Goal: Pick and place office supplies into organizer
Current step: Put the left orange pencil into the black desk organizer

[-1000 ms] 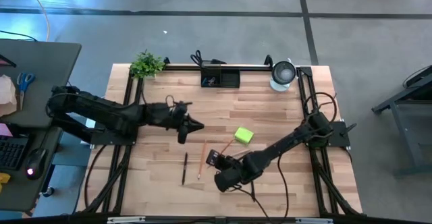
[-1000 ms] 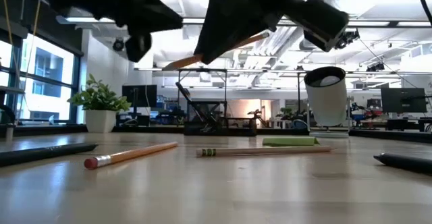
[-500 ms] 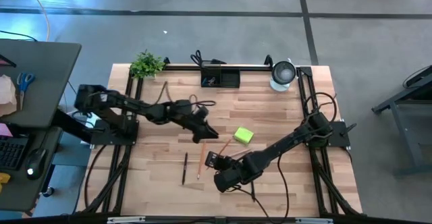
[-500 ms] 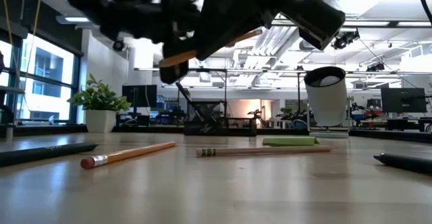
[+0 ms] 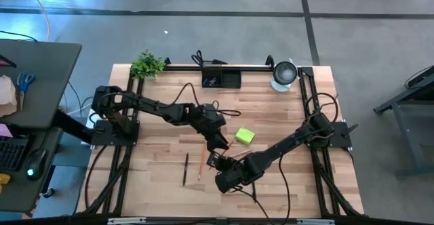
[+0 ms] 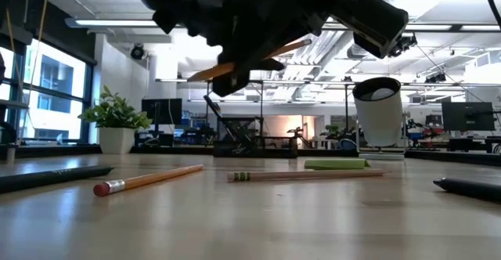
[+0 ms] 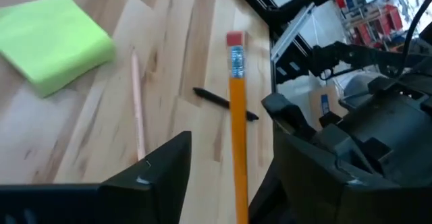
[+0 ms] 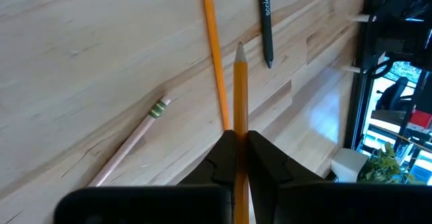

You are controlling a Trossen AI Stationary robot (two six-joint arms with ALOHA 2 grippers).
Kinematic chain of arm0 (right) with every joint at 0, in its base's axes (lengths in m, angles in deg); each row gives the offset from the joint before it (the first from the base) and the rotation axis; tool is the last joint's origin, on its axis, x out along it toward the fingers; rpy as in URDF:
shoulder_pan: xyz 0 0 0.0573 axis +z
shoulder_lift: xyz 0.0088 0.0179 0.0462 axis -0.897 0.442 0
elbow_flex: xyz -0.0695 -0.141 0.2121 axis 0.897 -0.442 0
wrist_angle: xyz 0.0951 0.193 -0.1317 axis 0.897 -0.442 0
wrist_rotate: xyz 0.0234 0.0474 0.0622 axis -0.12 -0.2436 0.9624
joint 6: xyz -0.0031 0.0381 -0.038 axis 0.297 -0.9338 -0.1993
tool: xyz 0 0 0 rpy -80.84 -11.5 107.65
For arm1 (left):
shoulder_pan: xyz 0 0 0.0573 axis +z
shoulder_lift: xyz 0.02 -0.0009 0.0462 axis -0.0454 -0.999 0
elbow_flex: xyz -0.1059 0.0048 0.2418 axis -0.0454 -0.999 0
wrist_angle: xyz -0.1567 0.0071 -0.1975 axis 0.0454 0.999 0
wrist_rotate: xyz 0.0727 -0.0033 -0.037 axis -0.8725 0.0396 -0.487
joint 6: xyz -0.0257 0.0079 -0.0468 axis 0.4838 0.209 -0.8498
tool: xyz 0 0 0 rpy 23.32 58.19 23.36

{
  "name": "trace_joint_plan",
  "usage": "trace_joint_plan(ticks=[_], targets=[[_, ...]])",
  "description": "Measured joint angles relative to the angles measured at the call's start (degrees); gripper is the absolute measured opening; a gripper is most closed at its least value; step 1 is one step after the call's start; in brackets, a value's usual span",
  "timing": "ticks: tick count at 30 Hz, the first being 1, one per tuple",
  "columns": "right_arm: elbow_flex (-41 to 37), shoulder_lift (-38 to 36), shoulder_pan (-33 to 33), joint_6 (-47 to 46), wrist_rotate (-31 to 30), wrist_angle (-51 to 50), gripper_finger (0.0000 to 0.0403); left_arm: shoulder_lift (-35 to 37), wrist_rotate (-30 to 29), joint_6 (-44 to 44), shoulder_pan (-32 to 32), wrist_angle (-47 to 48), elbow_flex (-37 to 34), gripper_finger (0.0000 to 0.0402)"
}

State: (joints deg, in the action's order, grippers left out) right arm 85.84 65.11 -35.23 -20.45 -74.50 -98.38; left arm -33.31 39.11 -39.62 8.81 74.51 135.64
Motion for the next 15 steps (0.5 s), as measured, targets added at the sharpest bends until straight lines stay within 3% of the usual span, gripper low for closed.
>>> trace_joint_plan(ticks=[8, 15], targets=[[0.0, 0.1, 0.0, -0.1, 0.5, -0.1, 0.0004, -1.9, 0.5, 0.8, -0.6, 0.9, 0.7, 0.0186], [0.0, 0.1, 0.0, -1.6, 0.5, -0.1, 0.0004, -1.9, 1.7, 3.5, -0.6, -1.6, 0.7, 0.0101]])
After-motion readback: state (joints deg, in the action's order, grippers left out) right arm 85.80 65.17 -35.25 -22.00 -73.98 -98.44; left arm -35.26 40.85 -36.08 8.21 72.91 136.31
